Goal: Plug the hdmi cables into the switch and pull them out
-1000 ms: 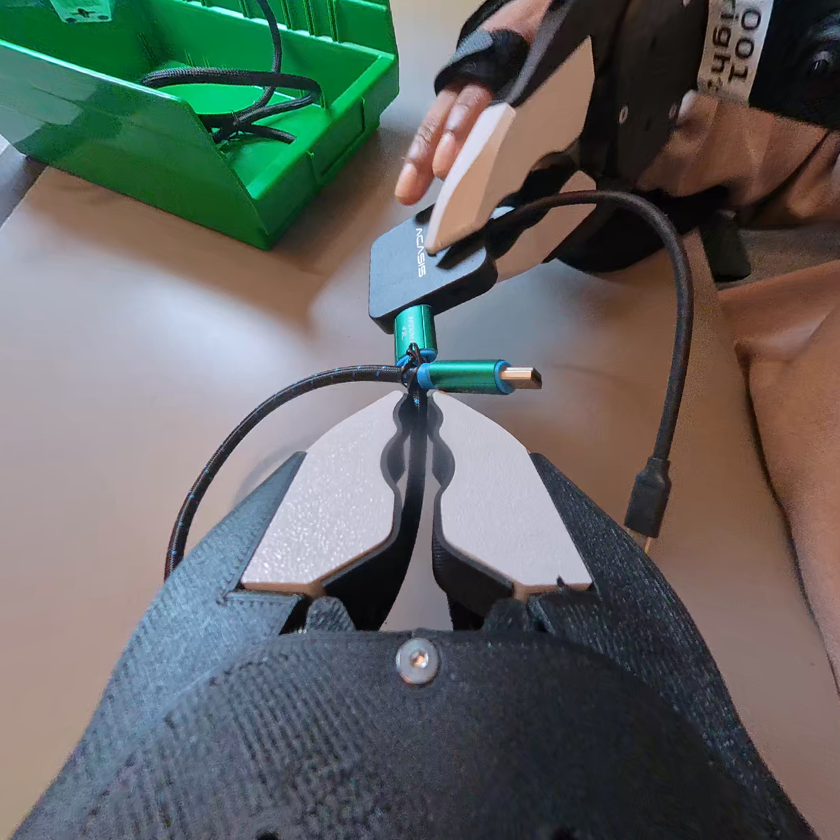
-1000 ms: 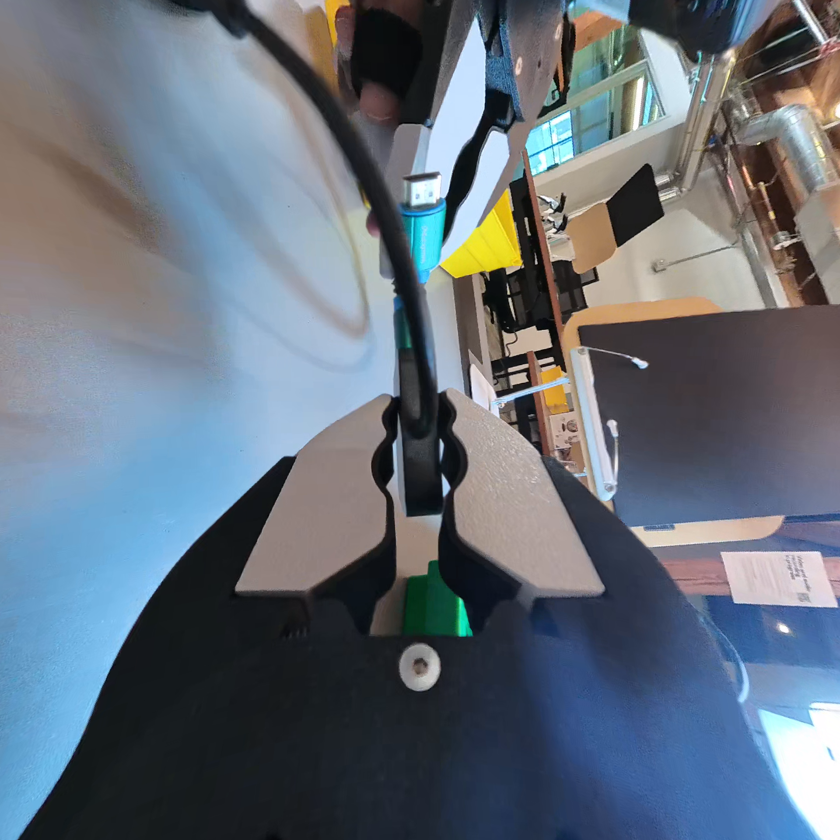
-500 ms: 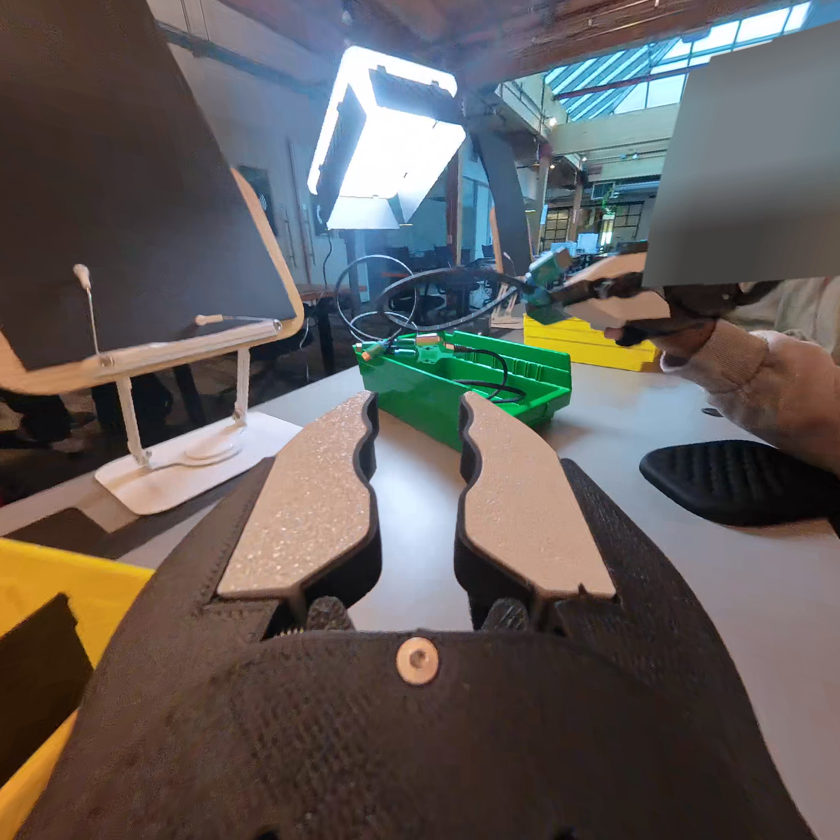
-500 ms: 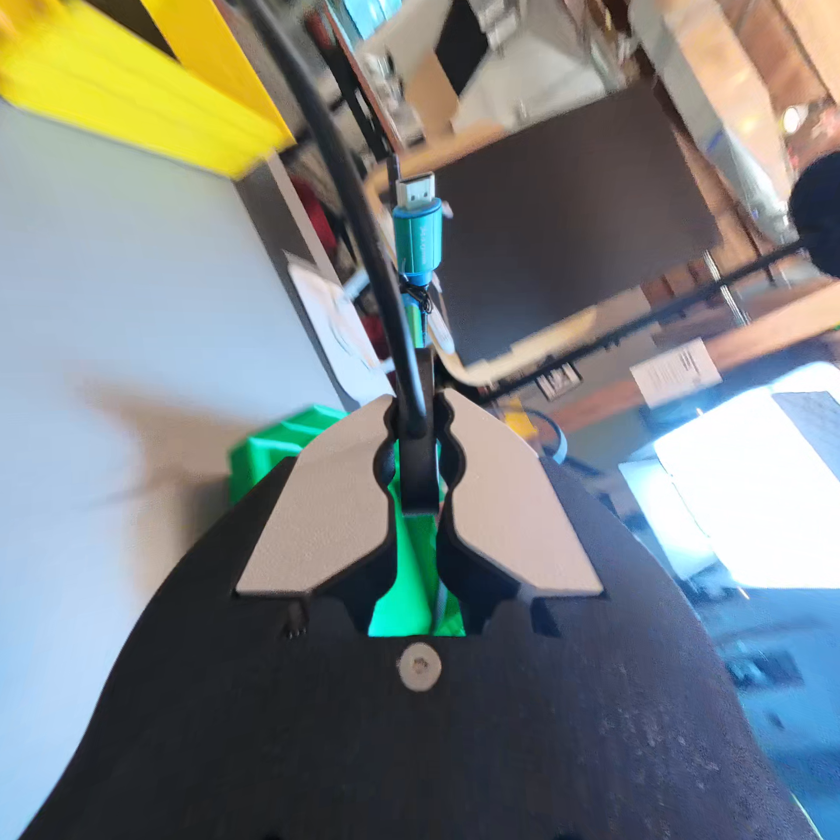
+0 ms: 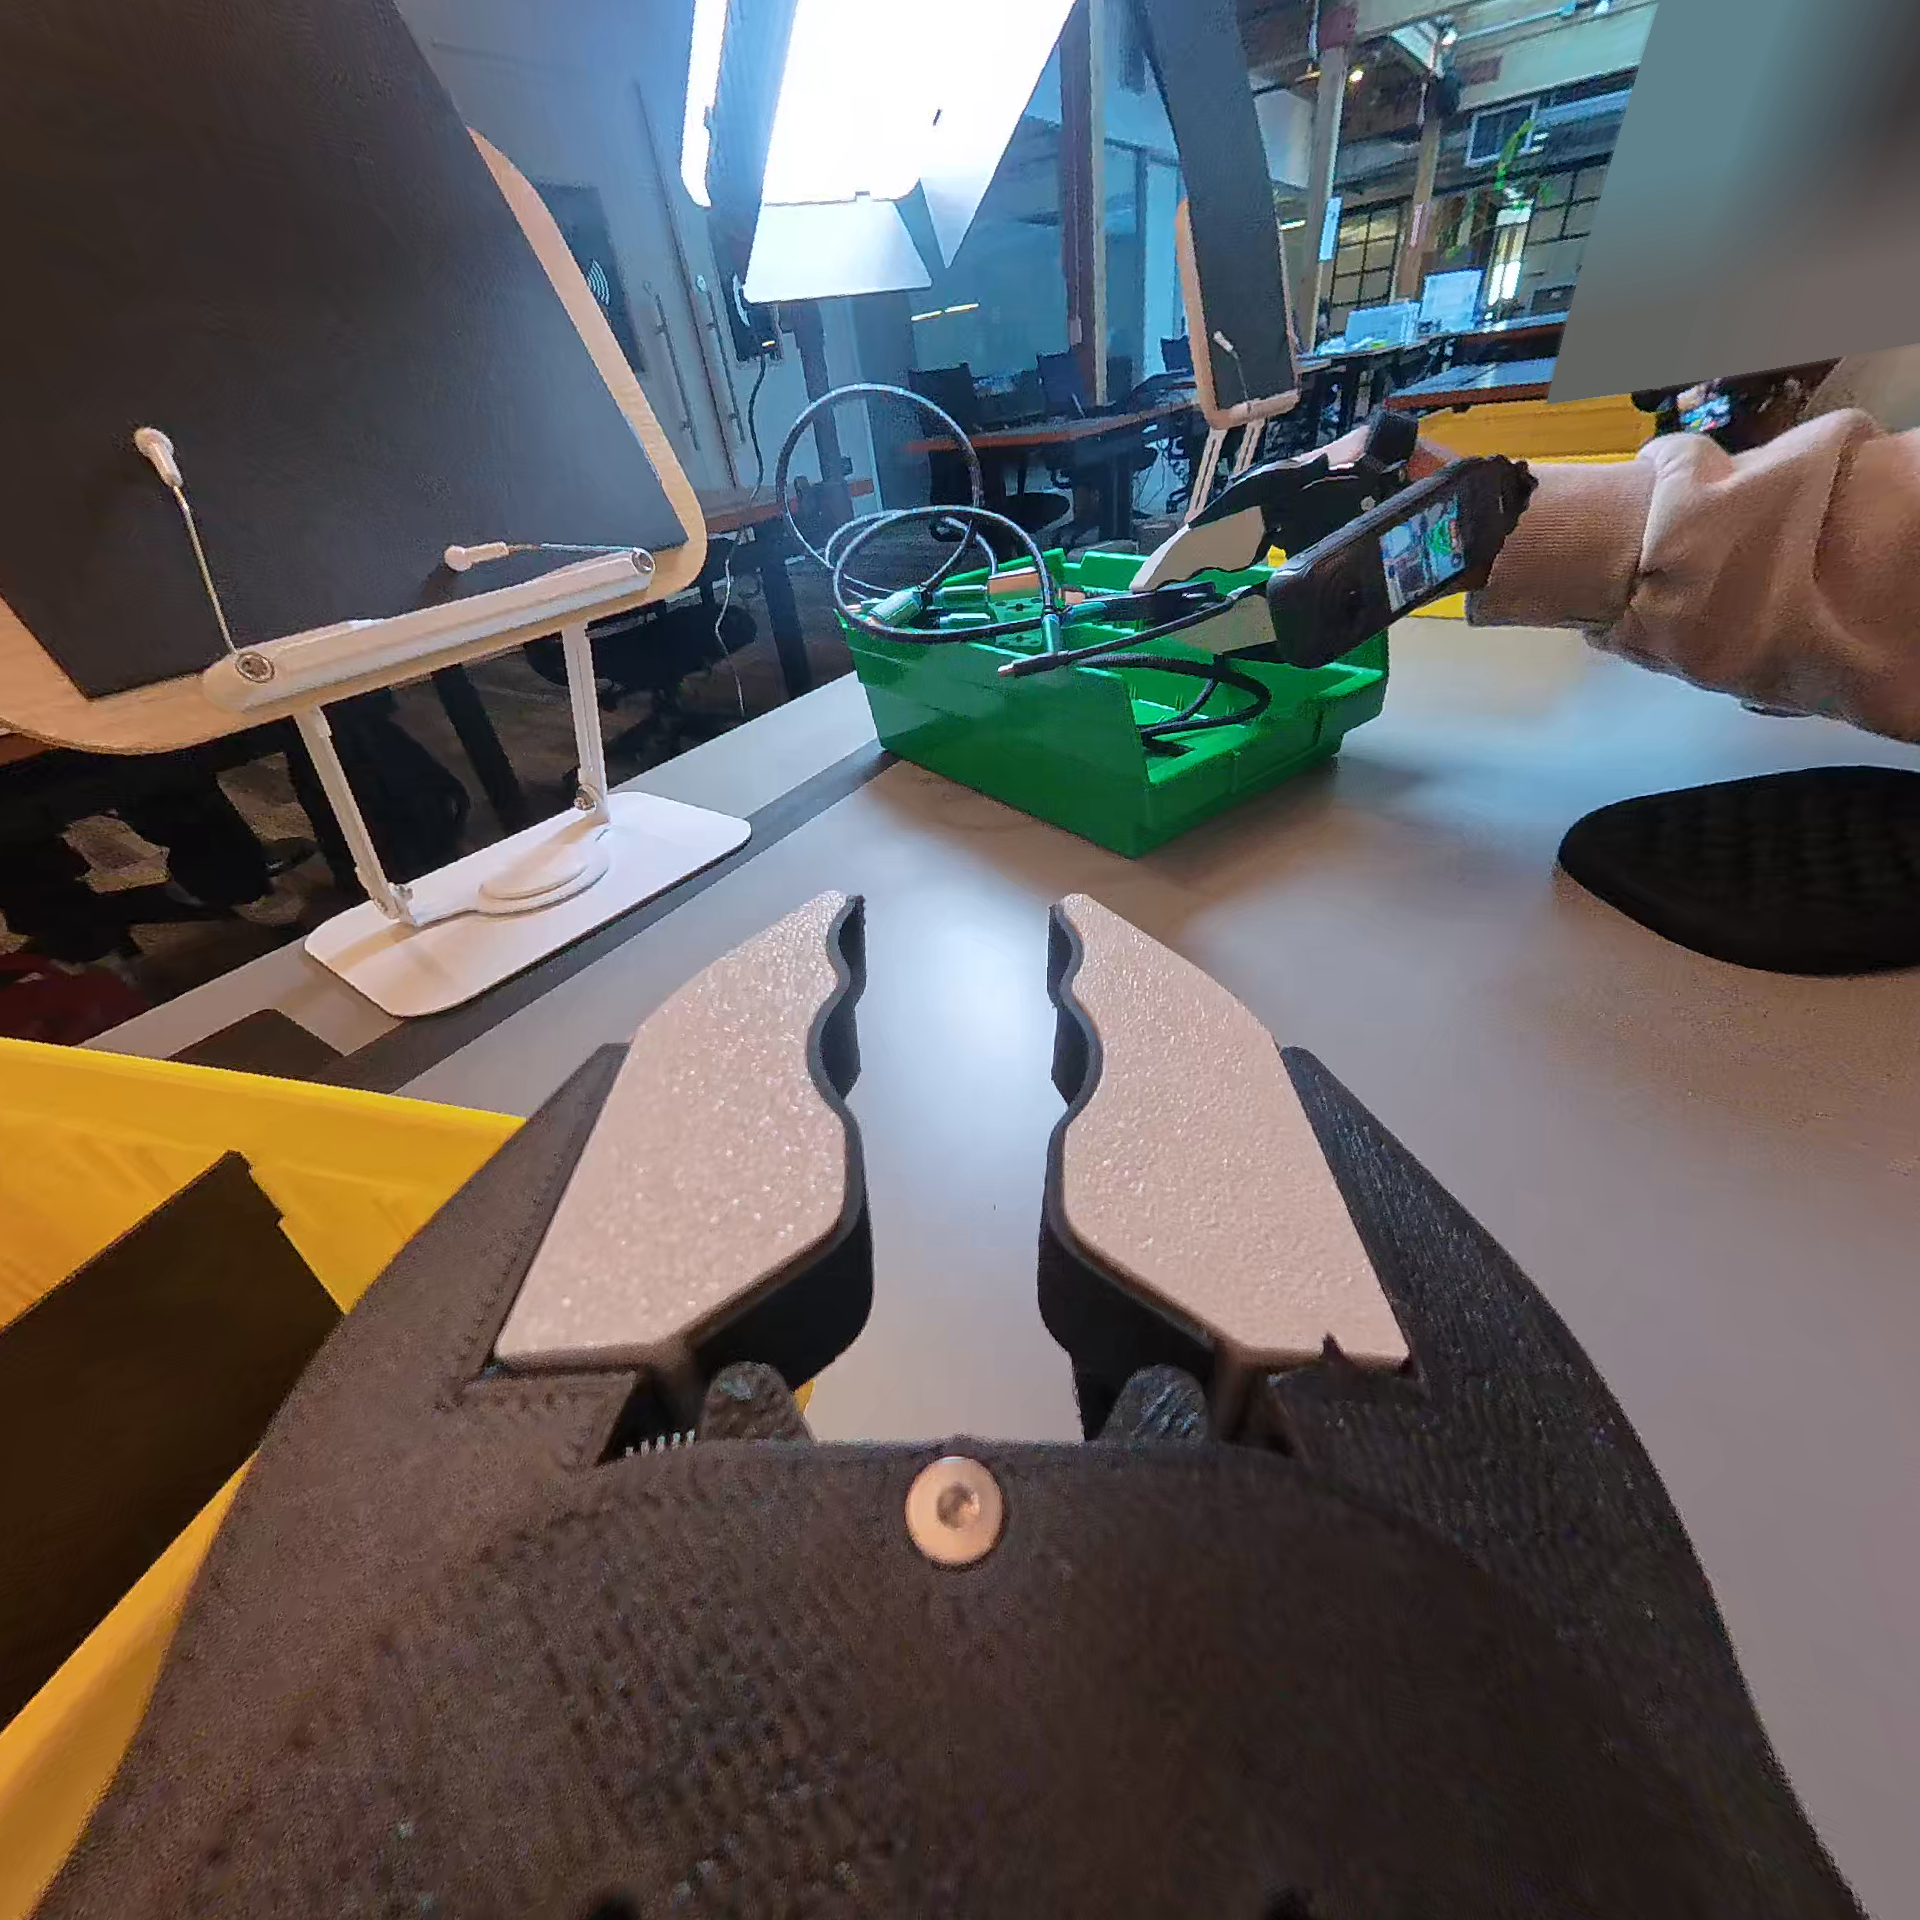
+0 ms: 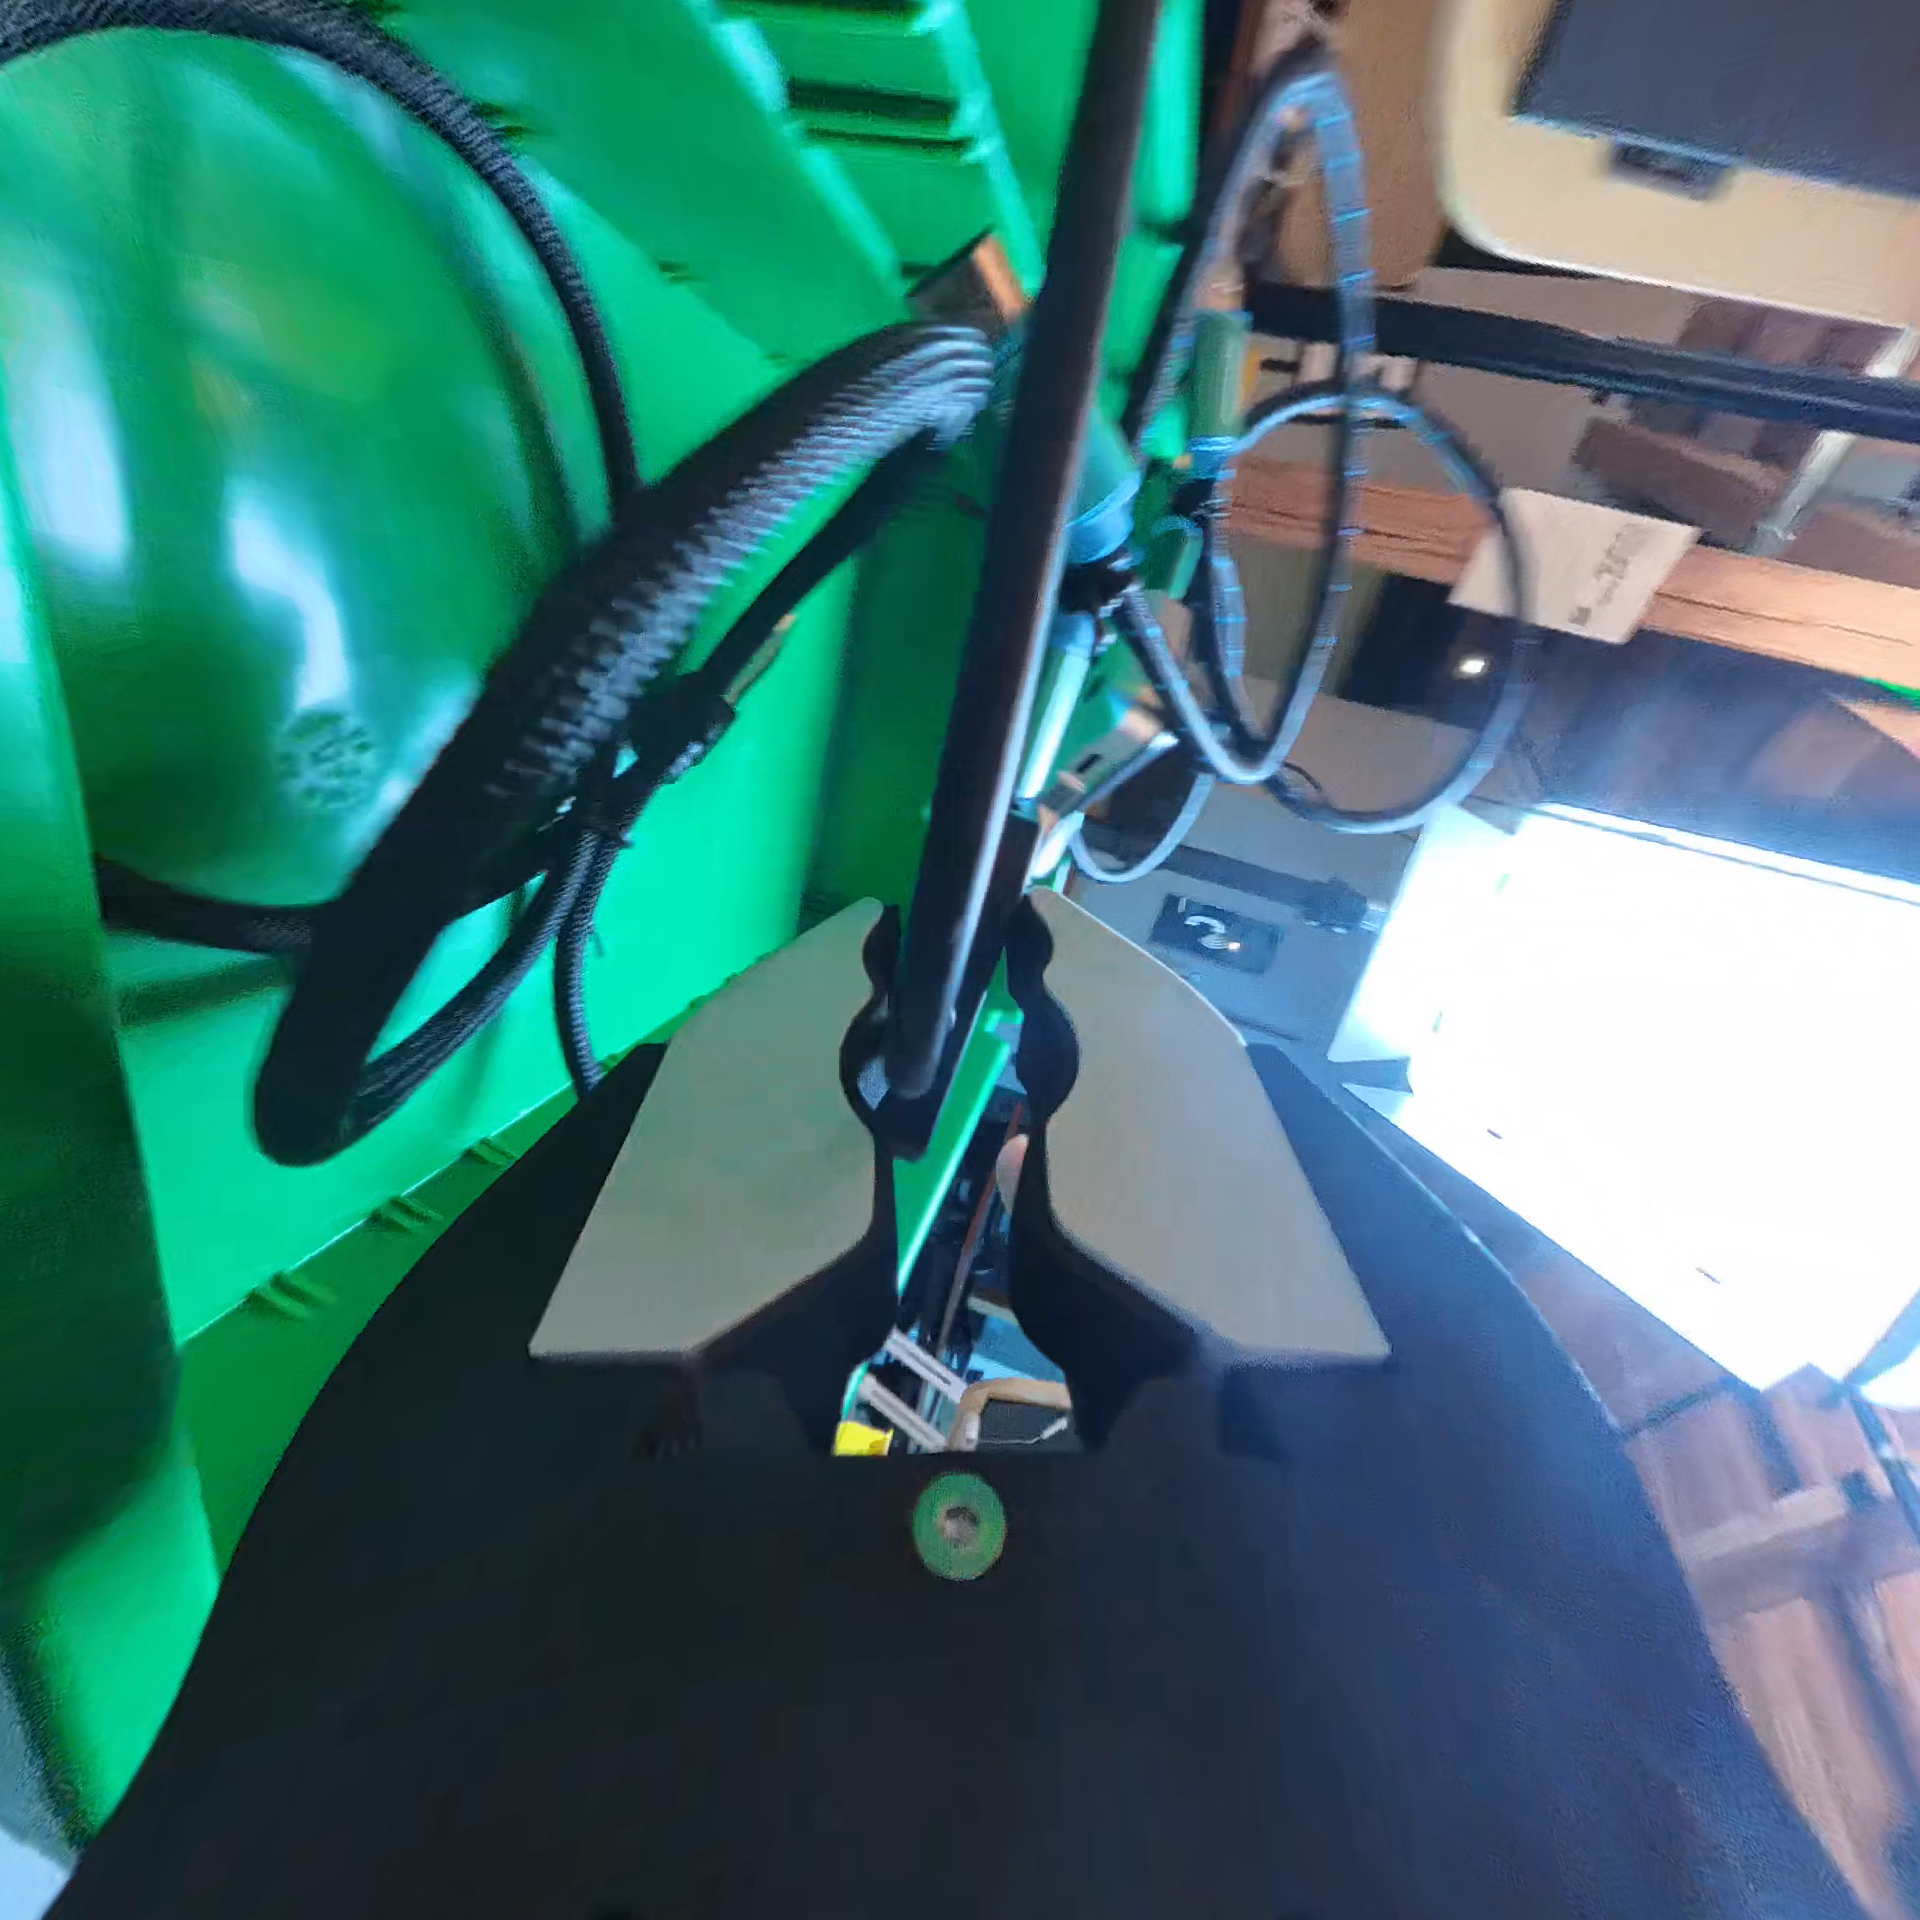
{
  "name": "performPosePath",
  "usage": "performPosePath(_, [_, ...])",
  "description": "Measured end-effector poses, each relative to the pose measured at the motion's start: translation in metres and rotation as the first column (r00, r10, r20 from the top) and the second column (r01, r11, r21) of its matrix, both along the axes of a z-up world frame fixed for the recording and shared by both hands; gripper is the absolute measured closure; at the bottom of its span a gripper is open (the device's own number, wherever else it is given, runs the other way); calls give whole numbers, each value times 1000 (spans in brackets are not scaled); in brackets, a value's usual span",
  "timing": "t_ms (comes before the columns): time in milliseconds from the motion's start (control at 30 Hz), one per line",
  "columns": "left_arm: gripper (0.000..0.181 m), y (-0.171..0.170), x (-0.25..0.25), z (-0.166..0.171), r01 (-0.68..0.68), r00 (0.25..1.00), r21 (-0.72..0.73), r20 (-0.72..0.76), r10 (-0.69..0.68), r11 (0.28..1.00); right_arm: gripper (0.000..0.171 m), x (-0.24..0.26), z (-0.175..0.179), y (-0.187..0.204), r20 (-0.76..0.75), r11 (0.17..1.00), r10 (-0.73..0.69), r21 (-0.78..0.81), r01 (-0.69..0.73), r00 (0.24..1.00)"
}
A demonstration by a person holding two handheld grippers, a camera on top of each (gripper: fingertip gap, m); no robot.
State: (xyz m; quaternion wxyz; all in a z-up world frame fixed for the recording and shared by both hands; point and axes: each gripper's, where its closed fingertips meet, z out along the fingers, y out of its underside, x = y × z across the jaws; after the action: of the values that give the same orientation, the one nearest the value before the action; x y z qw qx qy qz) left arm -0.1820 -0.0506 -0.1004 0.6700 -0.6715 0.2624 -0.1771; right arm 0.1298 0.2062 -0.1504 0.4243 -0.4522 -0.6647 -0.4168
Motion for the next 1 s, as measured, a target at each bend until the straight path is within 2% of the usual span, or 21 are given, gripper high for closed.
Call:
performPosePath(167, [145,4,1,-12,-3,1000,-54,-28,1,999,128,12,-28,-9,119,949,-92,-291,124,989])
performPosePath(233, [143,4,-2,-13,-23,997,-59,-74,18,998,117,19,-39,-29,131,869,-110,-469,159,985])
performPosePath(300, [143,2,-8,-14,-45,989,-63,-142,36,997,115,21,-35,-48,49,798,-147,-584,147,988])
performPosePath(400, [140,-2,-23,-32,-83,954,-113,-296,47,990,116,17,-16,-74,-170,701,-198,-713,18,965])
performPosePath(467, [137,-5,-40,-53,-123,899,-171,-435,37,977,116,16,-7,-90,-261,663,-209,-746,-60,942])
performPosePath(533, [136,-14,-55,-74,-151,839,-264,-544,-18,953,122,14,-13,-113,-275,593,-214,-799,-99,937])
performPosePath(567, [135,-17,-64,-82,-177,809,-298,-587,-34,938,124,15,-21,-120,-246,584,-215,-808,-77,945])
performPosePath(700, [130,-27,-97,-103,-290,669,-373,-738,-92,882,124,21,-51,-111,-98,669,-227,-739,82,969])
performPosePath(833, [117,-30,-134,-124,-434,460,-385,-872,-166,815,121,10,-66,-100,-3,635,-233,-758,150,972])
performPosePath(867, [119,-30,-138,-130,-446,432,-397,-880,-195,803,124,5,-68,-98,9,622,-224,-768,150,975])
performPosePath(1000, [151,-22,-136,-140,-417,391,-431,-880,-270,800,135,-7,-84,-91,88,584,-157,-795,165,984])
